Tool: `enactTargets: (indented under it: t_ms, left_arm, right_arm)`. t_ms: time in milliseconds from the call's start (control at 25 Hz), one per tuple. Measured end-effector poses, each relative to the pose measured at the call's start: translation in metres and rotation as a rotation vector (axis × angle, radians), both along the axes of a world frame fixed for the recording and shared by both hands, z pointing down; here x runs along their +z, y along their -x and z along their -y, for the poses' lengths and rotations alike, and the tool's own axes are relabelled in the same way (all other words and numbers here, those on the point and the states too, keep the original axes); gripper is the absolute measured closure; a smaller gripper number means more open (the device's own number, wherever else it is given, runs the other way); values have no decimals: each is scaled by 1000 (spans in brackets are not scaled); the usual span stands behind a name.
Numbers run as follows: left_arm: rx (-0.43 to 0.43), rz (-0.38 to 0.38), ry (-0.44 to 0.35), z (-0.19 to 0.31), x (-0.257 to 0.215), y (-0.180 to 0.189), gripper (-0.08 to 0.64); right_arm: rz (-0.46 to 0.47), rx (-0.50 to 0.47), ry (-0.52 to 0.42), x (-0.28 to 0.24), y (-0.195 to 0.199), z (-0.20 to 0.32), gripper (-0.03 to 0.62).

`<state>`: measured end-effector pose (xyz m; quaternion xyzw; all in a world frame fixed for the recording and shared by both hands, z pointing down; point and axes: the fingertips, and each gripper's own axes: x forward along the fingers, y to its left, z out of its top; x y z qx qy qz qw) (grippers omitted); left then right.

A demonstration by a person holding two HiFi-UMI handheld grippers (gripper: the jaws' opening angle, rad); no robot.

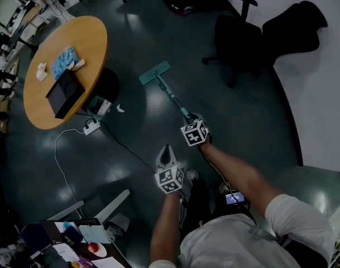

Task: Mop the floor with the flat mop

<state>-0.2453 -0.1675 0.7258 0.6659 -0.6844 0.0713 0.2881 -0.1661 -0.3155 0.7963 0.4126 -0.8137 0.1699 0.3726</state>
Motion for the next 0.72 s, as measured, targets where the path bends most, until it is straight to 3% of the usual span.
enactTargets:
  t_ms: [200,360,720]
  left_arm:
    - [3,7,-8,-6,3,5,558]
    - [-7,-1,-5,-19,2,-3,558]
    - [23,-12,-25,-66,-17,-68,558]
  right_arm:
    - [0,-5,-31,-3,2,7,483]
    - [-4,-7,-10,-8,-14,-20,483]
    - [-16,-24,48,-25,-107,-136,483]
